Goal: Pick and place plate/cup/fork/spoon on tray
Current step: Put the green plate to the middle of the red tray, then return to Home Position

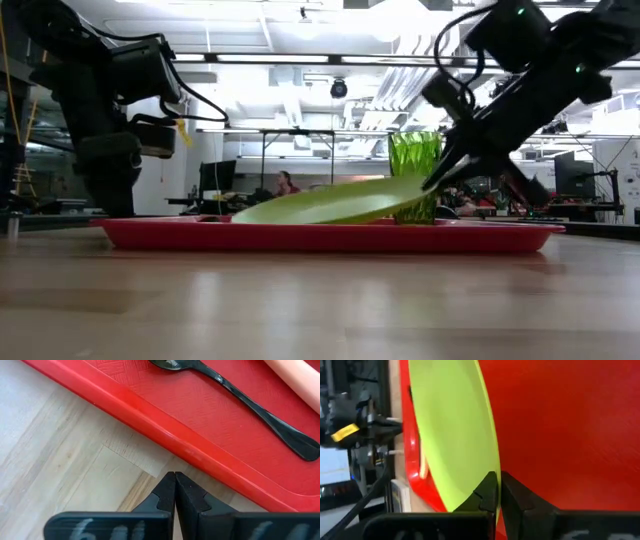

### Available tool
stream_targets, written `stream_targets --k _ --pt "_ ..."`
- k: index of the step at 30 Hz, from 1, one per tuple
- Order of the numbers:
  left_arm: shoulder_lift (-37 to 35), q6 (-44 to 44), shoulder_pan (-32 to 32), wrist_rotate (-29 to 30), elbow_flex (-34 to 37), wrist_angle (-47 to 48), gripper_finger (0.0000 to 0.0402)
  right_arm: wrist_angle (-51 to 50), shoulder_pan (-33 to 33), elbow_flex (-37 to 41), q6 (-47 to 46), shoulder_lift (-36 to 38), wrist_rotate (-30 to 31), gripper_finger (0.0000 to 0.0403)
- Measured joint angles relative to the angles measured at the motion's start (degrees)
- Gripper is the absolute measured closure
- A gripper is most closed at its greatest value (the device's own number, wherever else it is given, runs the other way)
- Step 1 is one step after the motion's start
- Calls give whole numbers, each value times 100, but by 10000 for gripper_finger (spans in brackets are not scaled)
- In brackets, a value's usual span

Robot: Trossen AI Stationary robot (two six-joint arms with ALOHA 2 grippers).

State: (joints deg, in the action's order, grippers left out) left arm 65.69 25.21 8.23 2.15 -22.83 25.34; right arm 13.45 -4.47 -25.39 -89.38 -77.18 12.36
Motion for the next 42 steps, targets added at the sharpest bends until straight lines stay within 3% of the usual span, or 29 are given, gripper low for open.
stream_targets --k 6,14,18,24,29,42 --pt "0 2 0 0 0 2 402 246 -17 0 -614 -536 -14 403" --pt "0 7 -2 0 0 4 402 246 -2 -20 -975 -630 121 397" --pt "0 9 0 0 0 4 402 230 -2 -20 -981 -630 158 360" --pt "0 11 -1 -1 0 6 402 170 -2 -20 -764 -629 97 266" --pt "0 13 -1 -2 0 15 402 -476 -1 15 -572 -483 -97 204" --pt "0 9 0 -12 0 58 401 -1273 0 7 -132 435 -11 185"
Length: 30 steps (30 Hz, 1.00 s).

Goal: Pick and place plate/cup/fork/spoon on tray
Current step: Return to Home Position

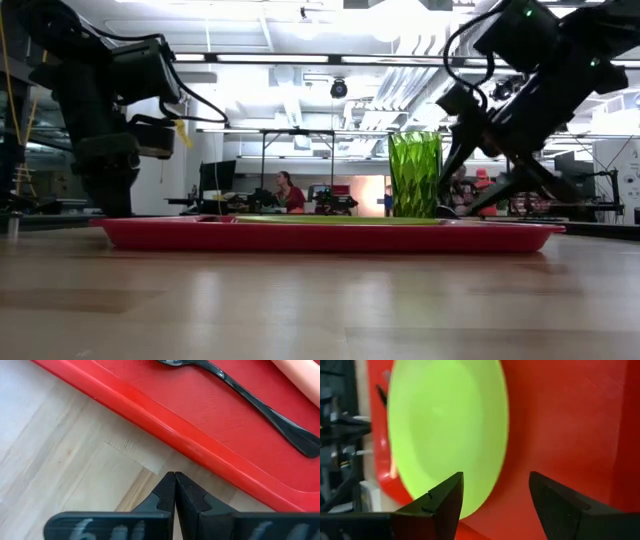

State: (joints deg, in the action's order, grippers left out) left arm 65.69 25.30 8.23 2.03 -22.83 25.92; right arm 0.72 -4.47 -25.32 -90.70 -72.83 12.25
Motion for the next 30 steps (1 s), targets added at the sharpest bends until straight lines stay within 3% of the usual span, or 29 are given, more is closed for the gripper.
stream_targets --k 15,22,26,30 --pt "-284 229 0 -287 -699 716 402 -385 0 0 1470 1378 521 185" --pt "-1045 551 -11 -604 -1321 698 401 -395 -1 0 2504 2192 597 189" --pt "-1767 403 -11 -309 -1711 474 401 -444 -1 -1 2896 2641 687 219" --pt "-2588 220 -9 167 -1847 61 401 -598 0 -4 3053 2999 700 277"
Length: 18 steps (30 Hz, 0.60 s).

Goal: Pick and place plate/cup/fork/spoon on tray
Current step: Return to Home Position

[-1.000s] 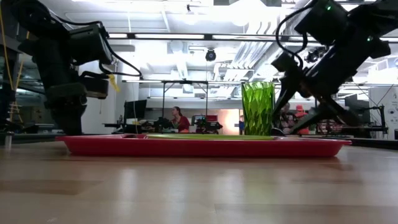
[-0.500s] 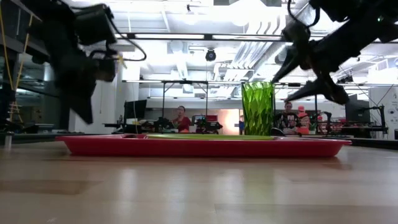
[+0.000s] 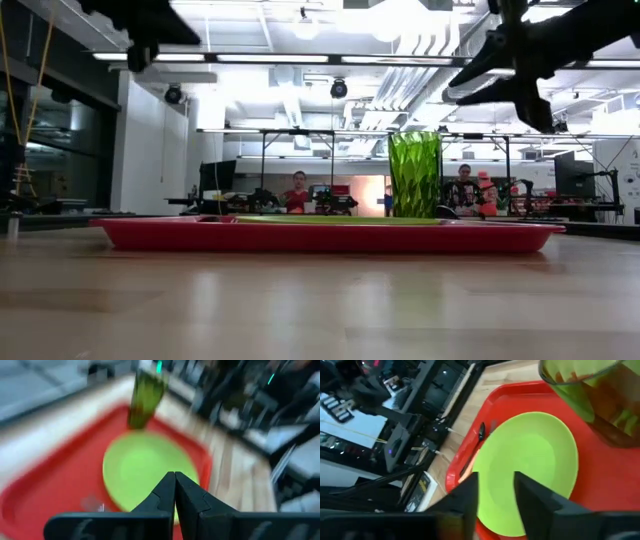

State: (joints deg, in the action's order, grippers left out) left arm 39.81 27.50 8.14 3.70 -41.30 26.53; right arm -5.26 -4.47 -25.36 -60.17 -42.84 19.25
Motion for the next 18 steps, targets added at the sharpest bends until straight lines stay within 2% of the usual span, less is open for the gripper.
stream_targets --k 5,6,11,15,18 --pt "-885 -113 0 290 0 -292 401 -30 0 -2 178 252 -101 381" --pt "-1013 -114 0 299 0 -351 401 -35 -2 -2 221 282 -128 392" --pt "-1322 -117 -174 263 182 -1179 401 -4 -9 -2 497 387 -329 398" --pt "-1270 -226 -642 211 848 -2466 401 105 -17 -2 974 405 -421 398" --pt "-1276 -260 -948 225 1460 -3473 401 229 -17 -2 1327 405 -730 402"
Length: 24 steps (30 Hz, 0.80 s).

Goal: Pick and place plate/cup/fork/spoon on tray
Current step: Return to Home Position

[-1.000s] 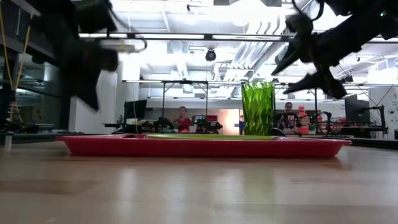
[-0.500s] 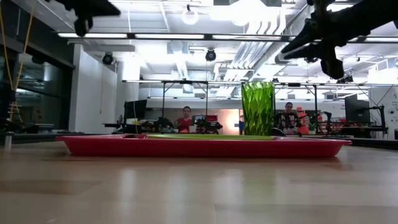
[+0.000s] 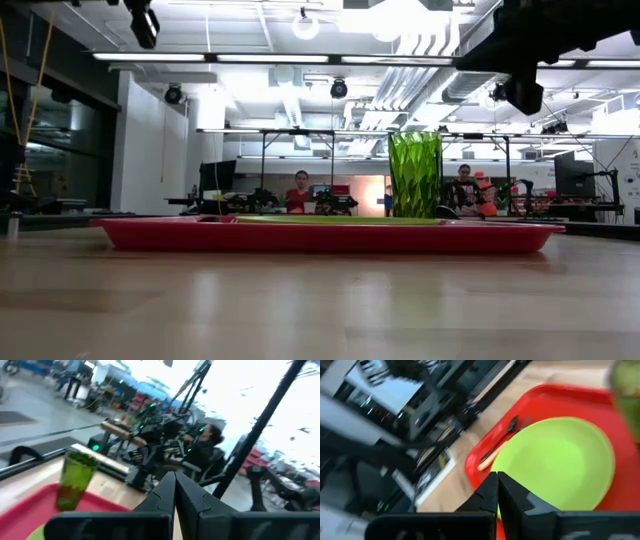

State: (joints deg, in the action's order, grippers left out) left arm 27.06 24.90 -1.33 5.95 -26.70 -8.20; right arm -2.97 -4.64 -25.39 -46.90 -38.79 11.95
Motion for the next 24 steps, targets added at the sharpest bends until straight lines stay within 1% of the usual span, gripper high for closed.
stream_targets --k 3,5,9,13,15,21,24 --pt "-110 -100 -109 124 410 -639 401 23 0 0 317 0 -451 402" --pt "-259 -156 -89 169 563 -655 401 23 0 0 460 0 -628 402" --pt "-723 -401 33 147 769 -581 401 112 0 0 395 2 -644 402" --pt "-1392 -356 218 97 1000 -137 401 134 0 0 345 86 -650 403" --pt "-1718 -294 278 97 1219 -71 401 149 0 -1 376 109 -642 403" --pt "-2627 -101 320 50 2021 -392 401 190 13 -2 341 144 -621 403" --pt "-2685 -96 320 6 2495 -1085 401 204 13 -2 324 189 -621 403"
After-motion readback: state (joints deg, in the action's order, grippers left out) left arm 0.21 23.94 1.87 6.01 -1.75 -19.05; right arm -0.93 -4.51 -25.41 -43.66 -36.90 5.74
